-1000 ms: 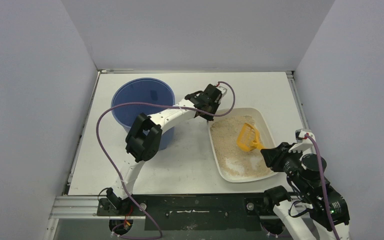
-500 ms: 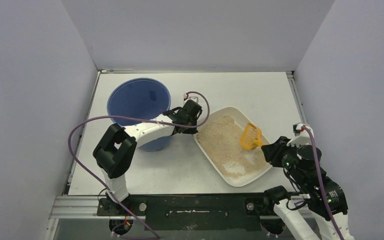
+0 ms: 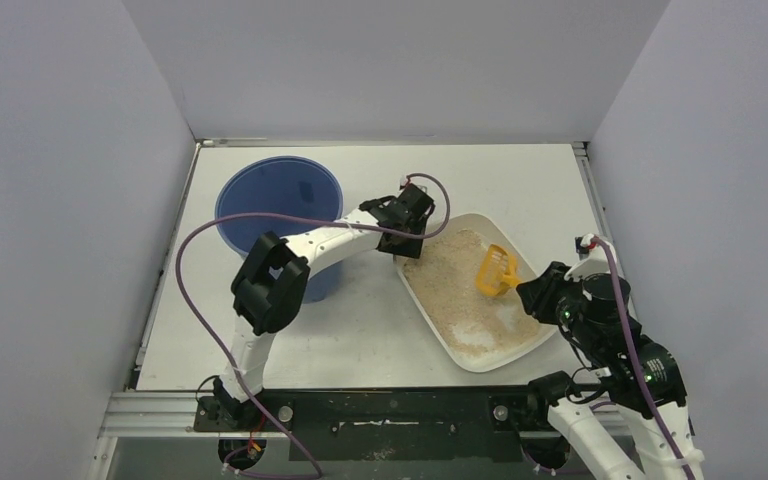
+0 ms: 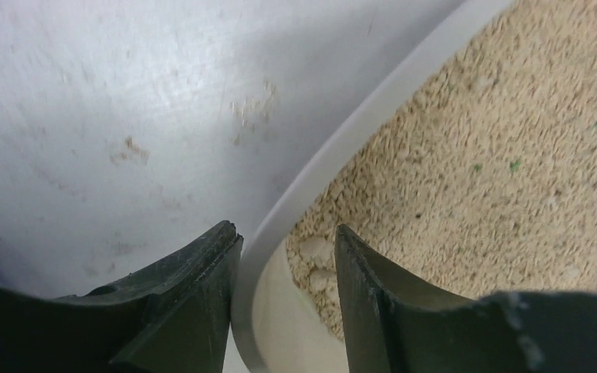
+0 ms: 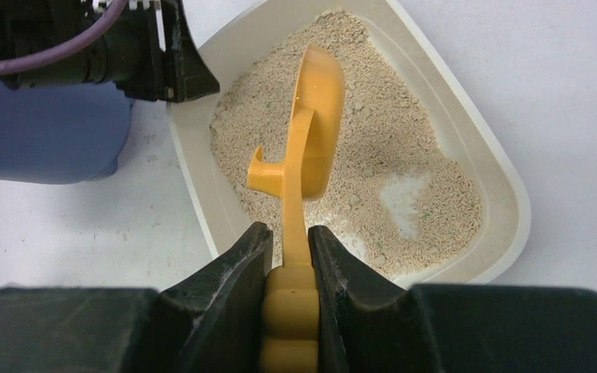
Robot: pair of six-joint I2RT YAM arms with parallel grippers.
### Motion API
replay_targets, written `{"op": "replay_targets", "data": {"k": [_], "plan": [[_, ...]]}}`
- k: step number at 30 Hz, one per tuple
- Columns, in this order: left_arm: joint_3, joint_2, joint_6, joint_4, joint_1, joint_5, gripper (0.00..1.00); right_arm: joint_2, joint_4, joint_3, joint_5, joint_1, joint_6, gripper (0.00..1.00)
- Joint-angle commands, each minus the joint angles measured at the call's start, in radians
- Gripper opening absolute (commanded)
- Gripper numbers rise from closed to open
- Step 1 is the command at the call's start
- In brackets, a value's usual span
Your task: Clean the litter box
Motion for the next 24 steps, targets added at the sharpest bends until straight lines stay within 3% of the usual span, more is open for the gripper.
{"op": "replay_targets", "data": {"k": [1, 11, 20, 22, 23, 24], "plan": [[0.244, 0.096, 0.123, -0.086, 0.011, -0.006, 0.45, 0.027, 0.054, 0.015, -0.004, 0.007, -0.012, 0.0], [0.586, 0.305, 0.314, -0.243, 0.023, 0.023, 0.46, 0.049, 0.038, 0.004, -0.012, 0.014, -0.02, 0.0], [0.727, 0.438, 0.416, -0.324, 0.042, 0.168, 0.45, 0.07, 0.017, 0.035, -0.007, 0.018, -0.033, 0.0], [0.711, 0.429, 0.418, -0.305, 0.051, 0.174, 0.39, 0.069, 0.012, 0.037, -0.006, 0.018, -0.03, 0.0], [0.701, 0.423, 0.416, -0.295, 0.054, 0.18, 0.32, 0.067, 0.012, 0.038, -0.005, 0.019, -0.029, 0.0], [0.693, 0.418, 0.414, -0.288, 0.06, 0.189, 0.18, 0.066, 0.01, 0.037, -0.002, 0.019, -0.026, 0.0]]}}
